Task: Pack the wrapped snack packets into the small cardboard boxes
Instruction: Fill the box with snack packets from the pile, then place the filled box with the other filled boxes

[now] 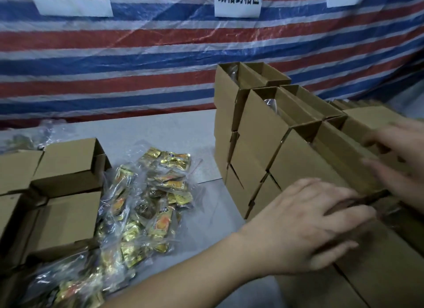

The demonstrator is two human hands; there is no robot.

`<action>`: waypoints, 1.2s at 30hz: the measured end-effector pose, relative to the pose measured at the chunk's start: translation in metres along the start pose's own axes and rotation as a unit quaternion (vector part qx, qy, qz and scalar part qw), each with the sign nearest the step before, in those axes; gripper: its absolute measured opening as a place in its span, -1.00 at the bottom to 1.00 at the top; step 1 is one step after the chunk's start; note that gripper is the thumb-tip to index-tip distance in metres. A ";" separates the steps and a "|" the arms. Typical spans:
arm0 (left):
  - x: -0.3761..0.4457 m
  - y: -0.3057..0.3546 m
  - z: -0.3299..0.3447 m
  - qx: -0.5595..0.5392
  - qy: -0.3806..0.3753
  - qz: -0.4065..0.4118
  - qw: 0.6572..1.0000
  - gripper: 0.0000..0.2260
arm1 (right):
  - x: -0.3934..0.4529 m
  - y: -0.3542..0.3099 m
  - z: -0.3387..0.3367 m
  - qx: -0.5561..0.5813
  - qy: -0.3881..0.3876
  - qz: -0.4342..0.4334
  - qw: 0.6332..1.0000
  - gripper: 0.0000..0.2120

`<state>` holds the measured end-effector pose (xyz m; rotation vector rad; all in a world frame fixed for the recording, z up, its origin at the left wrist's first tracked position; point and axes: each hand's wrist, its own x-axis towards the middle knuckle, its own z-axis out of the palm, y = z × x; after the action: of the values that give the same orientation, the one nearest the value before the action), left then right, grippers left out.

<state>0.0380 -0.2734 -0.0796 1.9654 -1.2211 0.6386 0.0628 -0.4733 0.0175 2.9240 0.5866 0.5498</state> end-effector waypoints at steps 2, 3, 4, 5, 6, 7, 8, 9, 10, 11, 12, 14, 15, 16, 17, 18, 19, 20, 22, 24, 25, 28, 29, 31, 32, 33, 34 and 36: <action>-0.021 -0.019 -0.019 0.013 0.052 -0.056 0.997 -0.68 | 0.036 -0.037 -0.017 -0.023 -0.004 -0.055 0.998 -0.88; -0.033 -0.030 -0.030 0.027 0.069 -0.089 0.993 -0.70 | 0.054 -0.061 -0.022 -0.027 0.000 -0.084 0.996 -0.83; -0.046 -0.041 -0.042 0.039 0.082 -0.124 0.988 -0.72 | 0.068 -0.086 -0.025 -0.023 -0.013 -0.108 0.994 -0.79; -0.060 -0.052 -0.052 0.051 0.093 -0.159 0.982 -0.74 | 0.083 -0.109 -0.023 -0.008 -0.037 -0.126 0.991 -0.75; -0.076 -0.062 -0.063 0.062 0.099 -0.197 0.973 -0.75 | 0.097 -0.130 -0.016 0.011 -0.054 -0.151 0.987 -0.74; -0.091 -0.071 -0.074 0.072 0.101 -0.240 0.963 -0.76 | 0.111 -0.148 -0.005 0.032 -0.078 -0.161 0.983 -0.74; -0.107 -0.080 -0.085 0.080 0.099 -0.289 0.949 -0.78 | 0.124 -0.163 0.009 0.051 -0.092 -0.166 0.980 -0.74; -0.124 -0.088 -0.096 0.085 0.091 -0.339 0.933 -0.79 | 0.135 -0.179 0.023 0.073 -0.097 -0.172 0.977 -0.73; -0.140 -0.096 -0.107 0.090 0.083 -0.383 0.915 -0.81 | 0.145 -0.194 0.036 0.109 -0.096 -0.171 0.974 -0.73; -0.157 -0.103 -0.117 0.097 0.079 -0.421 0.899 -0.84 | 0.151 -0.209 0.051 0.153 -0.097 -0.167 0.969 -0.74; -0.175 -0.110 -0.128 0.106 0.073 -0.456 0.881 -0.87 | 0.154 -0.224 0.067 0.191 -0.107 -0.165 0.962 -0.76; -0.208 -0.122 -0.149 0.129 0.059 -0.524 0.840 -0.89 | 0.153 -0.255 0.102 0.256 -0.143 -0.164 0.942 -0.81; -0.225 -0.128 -0.158 0.141 0.059 -0.554 0.818 -0.88 | 0.151 -0.269 0.118 0.282 -0.161 -0.163 0.932 -0.83; -0.241 -0.135 -0.167 0.154 0.061 -0.582 0.796 -0.87 | 0.151 -0.281 0.131 0.303 -0.178 -0.163 0.922 -0.84; -0.255 -0.144 -0.175 0.172 0.064 -0.607 0.773 -0.84 | 0.152 -0.293 0.143 0.322 -0.187 -0.167 0.913 -0.80; -0.267 -0.154 -0.183 0.197 0.066 -0.624 0.753 -0.80 | 0.154 -0.303 0.154 0.336 -0.192 -0.170 0.906 -0.71; -0.277 -0.166 -0.191 0.225 0.072 -0.634 0.737 -0.76 | 0.158 -0.314 0.164 0.346 -0.193 -0.171 0.902 -0.61; -0.284 -0.181 -0.198 0.249 0.077 -0.641 0.722 -0.72 | 0.165 -0.324 0.172 0.352 -0.193 -0.173 0.900 -0.52; -0.294 -0.215 -0.210 0.286 0.062 -0.668 0.684 -0.58 | 0.183 -0.344 0.187 0.344 -0.187 -0.190 0.900 -0.41; -0.298 -0.250 -0.218 0.314 0.021 -0.703 0.638 -0.45 | 0.206 -0.361 0.200 0.310 -0.183 -0.210 0.909 -0.36; -0.300 -0.268 -0.220 0.324 0.003 -0.714 0.620 -0.40 | 0.218 -0.369 0.207 0.292 -0.182 -0.216 0.914 -0.34; -0.305 -0.316 -0.221 0.352 -0.038 -0.730 0.585 -0.28 | 0.249 -0.386 0.226 0.259 -0.184 -0.223 0.921 -0.31; -0.307 -0.329 -0.221 0.358 -0.057 -0.734 0.574 -0.23 | 0.256 -0.391 0.232 0.255 -0.184 -0.228 0.922 -0.31; -0.313 -0.353 -0.219 0.358 -0.094 -0.743 0.557 -0.15 | 0.267 -0.397 0.242 0.248 -0.185 -0.239 0.921 -0.31; -0.317 -0.362 -0.218 0.354 -0.107 -0.749 0.550 -0.13 | 0.273 -0.399 0.246 0.244 -0.188 -0.242 0.920 -0.31; -0.321 -0.370 -0.216 0.350 -0.115 -0.753 0.545 -0.12 | 0.278 -0.401 0.250 0.241 -0.192 -0.242 0.920 -0.31; -0.325 -0.375 -0.214 0.347 -0.121 -0.756 0.541 -0.14 | 0.283 -0.401 0.253 0.239 -0.198 -0.240 0.920 -0.31; -0.333 -0.379 -0.209 0.360 -0.138 -0.753 0.534 -0.22 | 0.292 -0.402 0.258 0.240 -0.210 -0.231 0.919 -0.31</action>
<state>0.2306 0.1820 -0.3120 2.8472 1.1052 -0.2301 0.2673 0.0015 -0.1969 2.9924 1.4488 -0.3167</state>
